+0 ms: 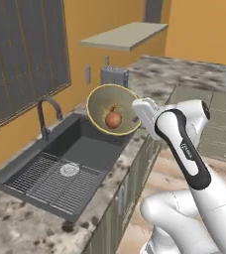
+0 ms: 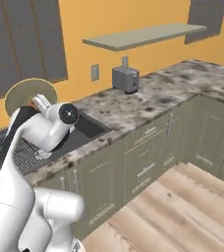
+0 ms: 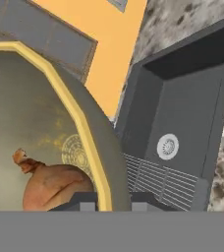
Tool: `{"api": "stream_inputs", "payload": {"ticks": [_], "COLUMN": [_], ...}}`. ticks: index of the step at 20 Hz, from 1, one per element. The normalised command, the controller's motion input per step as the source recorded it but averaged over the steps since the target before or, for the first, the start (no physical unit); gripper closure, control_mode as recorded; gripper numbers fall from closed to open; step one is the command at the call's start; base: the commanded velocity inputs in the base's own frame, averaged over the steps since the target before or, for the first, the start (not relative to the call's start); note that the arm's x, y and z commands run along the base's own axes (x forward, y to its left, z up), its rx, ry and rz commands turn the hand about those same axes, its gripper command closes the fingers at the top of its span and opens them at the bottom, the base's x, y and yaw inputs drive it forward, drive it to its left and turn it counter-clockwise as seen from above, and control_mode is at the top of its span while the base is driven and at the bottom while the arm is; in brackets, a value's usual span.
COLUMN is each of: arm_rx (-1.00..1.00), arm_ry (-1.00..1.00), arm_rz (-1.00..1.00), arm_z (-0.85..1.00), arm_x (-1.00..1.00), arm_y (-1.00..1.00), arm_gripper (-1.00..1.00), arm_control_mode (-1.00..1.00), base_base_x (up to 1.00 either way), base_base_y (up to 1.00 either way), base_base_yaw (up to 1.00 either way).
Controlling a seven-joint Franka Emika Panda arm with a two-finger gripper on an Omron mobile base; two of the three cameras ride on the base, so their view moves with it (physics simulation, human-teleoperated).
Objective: Move the glass cup from next to the sink to the open cabinet. Then, move the bowl with the onion to the fridge to clear the area for faucet cleaning.
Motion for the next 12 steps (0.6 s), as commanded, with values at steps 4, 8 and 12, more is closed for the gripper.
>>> {"api": "stream_inputs", "payload": {"ticks": [4,8,12], "arm_rx": [0.00,0.00,0.00], "arm_ry": [0.00,0.00,0.00], "arm_rz": [0.00,0.00,0.00], "arm_z": [0.00,0.00,0.00], "arm_x": [0.00,0.00,0.00], "arm_y": [0.00,0.00,0.00], "arm_gripper": [1.00,1.00,1.00], "arm_control_mode": [1.00,1.00,1.00], "base_base_x": [-0.04,-0.03,-0.01], "base_base_y": [-0.09,-0.22,-0.34], "base_base_yaw": [-0.99,-0.95,-0.92]}}
